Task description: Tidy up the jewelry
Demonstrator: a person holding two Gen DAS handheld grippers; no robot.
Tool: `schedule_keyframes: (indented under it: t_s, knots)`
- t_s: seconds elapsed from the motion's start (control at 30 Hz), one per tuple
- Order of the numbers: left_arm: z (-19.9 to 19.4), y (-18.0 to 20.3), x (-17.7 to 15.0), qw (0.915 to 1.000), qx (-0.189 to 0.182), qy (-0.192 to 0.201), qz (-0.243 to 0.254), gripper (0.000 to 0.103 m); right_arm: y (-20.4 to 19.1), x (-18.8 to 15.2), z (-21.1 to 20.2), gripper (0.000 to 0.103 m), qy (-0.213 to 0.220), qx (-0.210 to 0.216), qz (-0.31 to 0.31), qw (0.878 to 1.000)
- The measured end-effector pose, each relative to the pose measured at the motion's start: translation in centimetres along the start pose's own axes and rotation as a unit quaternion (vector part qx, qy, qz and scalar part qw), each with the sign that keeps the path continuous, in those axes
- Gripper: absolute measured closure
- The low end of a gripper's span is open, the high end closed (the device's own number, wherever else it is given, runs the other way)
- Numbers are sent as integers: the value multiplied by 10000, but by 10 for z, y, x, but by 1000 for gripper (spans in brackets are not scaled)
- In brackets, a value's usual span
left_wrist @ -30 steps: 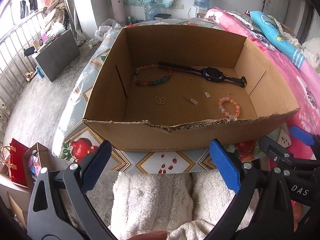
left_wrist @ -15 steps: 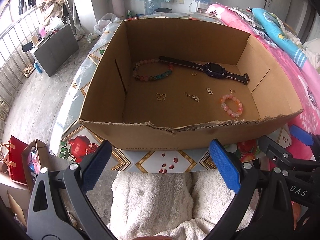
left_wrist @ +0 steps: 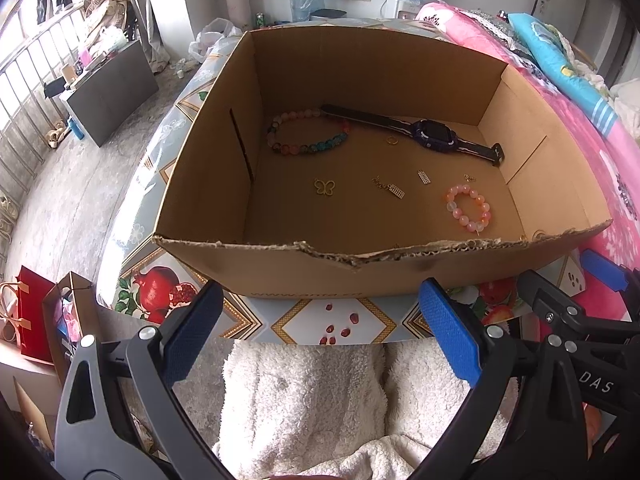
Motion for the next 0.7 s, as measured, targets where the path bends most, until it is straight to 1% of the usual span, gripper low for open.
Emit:
schedule_keyframes:
  t_s: [0.27,0.7]
  knots:
    - [4,-1,1,10000,-10,-86,-24,9,-1,0,2,7,-57,21,8,10000]
    - [10,0,5,9991,-18,-410,-85,9,1,4,9,7,-201,171,138,9996]
Point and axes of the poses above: each gripper's, at about its wrist camera, not at the fingertips, and z roughly the way its jaws point, y to its right, x to its top, the point moved 4 cm from there along z, roughly the way its jaws point
